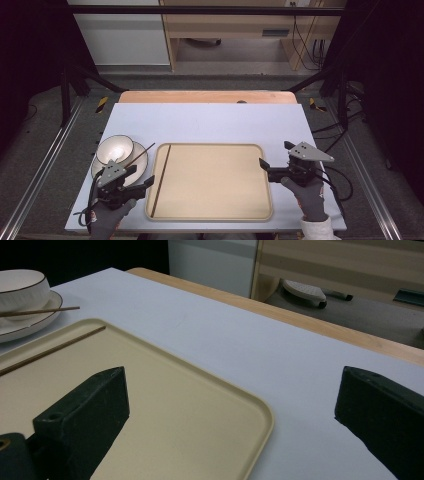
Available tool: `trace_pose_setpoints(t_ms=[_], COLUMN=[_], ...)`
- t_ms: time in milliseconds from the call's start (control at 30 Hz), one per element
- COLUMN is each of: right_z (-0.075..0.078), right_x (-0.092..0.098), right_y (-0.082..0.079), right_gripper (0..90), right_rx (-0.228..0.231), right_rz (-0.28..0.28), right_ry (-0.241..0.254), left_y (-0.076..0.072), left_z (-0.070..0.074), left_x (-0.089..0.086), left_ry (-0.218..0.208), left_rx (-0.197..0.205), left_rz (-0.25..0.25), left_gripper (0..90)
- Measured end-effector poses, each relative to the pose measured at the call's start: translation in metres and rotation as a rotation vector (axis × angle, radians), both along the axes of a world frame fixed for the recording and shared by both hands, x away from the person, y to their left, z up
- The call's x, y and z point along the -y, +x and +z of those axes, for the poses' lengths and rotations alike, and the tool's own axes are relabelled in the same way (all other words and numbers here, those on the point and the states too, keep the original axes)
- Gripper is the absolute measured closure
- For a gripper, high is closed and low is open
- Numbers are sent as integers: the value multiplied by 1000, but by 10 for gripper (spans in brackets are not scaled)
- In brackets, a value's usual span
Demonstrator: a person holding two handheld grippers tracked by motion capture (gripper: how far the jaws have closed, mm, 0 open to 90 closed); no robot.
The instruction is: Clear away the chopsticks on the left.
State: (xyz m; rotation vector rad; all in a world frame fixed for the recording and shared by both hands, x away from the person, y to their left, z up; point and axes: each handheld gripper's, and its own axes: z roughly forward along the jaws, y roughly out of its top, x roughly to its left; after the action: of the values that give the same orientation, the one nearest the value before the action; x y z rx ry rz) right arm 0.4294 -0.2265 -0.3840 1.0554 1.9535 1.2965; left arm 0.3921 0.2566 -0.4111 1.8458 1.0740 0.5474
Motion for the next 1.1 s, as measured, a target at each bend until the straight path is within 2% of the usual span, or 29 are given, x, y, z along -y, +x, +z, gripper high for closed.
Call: trace_pose_setpoints(t_ms=[200,367,467,567,800,967,1100], right_z=[-2,-4,-4,-4,-5,-5,-5], right_x=[-2,-5,-5,-5,-5,-6,-6], right_y=[1,1,1,1,2,2,3], right_gripper=[13,13,13,13,13,13,13], right_rx=[-4,-11,-13,-12,-16,-17,-18], right_rz=[4,9,8,9,9,10,8], right_ry=[-12,-18,-19,-19,-21,-21,-20], left_y=[-7,-12,-14,-14,-10,-4,3], left_z=[-8,-11,-13,-14,-19,-22,-25], left_x=[-18,-30,-39,-44,-60,-71,-78], left_ry=[27,67,92,99,120,133,177], left_rx=[-2,-2,-12,-24,-54,-71,-80], left_rz=[3,-6,-5,-1,39,82,123], left_gripper=[237,232,222,220,221,269,324])
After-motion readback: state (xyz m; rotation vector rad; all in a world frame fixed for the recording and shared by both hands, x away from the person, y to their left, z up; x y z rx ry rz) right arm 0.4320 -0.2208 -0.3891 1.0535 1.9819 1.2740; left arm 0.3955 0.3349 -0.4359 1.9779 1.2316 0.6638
